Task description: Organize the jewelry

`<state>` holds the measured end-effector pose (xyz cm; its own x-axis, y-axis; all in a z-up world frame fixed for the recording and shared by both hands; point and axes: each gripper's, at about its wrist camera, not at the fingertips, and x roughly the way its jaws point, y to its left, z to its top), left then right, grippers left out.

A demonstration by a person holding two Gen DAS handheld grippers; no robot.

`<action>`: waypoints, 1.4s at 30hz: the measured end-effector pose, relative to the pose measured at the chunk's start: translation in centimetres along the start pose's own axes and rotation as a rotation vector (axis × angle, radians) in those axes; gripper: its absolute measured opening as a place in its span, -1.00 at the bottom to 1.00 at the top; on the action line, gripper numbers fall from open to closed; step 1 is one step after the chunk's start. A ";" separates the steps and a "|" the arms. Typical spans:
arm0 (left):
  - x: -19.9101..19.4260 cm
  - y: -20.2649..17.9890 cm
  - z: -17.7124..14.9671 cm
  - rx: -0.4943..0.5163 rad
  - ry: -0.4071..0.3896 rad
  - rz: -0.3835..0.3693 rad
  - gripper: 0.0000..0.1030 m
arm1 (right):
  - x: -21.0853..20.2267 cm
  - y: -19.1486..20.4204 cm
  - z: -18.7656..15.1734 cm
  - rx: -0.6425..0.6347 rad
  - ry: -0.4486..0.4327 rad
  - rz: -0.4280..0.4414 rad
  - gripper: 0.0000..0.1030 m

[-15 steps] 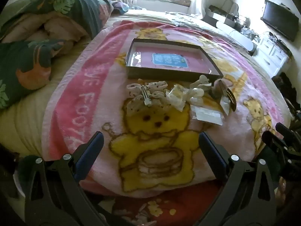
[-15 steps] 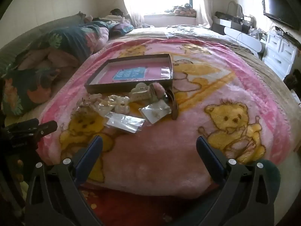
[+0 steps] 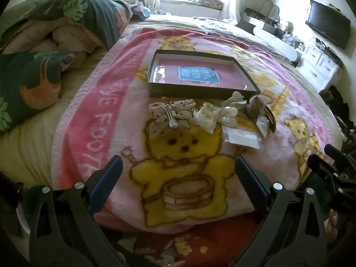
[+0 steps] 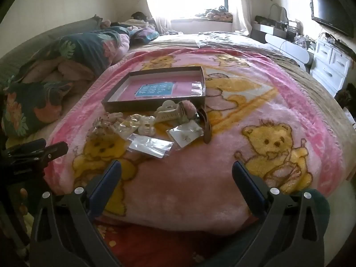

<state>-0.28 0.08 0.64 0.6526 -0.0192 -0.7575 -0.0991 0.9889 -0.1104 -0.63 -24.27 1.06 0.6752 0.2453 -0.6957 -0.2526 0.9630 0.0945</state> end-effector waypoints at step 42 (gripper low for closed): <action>-1.1 0.0 0.2 0.008 -0.011 -0.005 0.83 | -1.0 0.8 0.1 -0.002 -0.009 -0.003 0.92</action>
<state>-0.81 0.10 1.61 0.6612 -0.0222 -0.7499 -0.0901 0.9900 -0.1087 -1.41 -23.77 1.95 0.6818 0.2438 -0.6897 -0.2519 0.9634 0.0916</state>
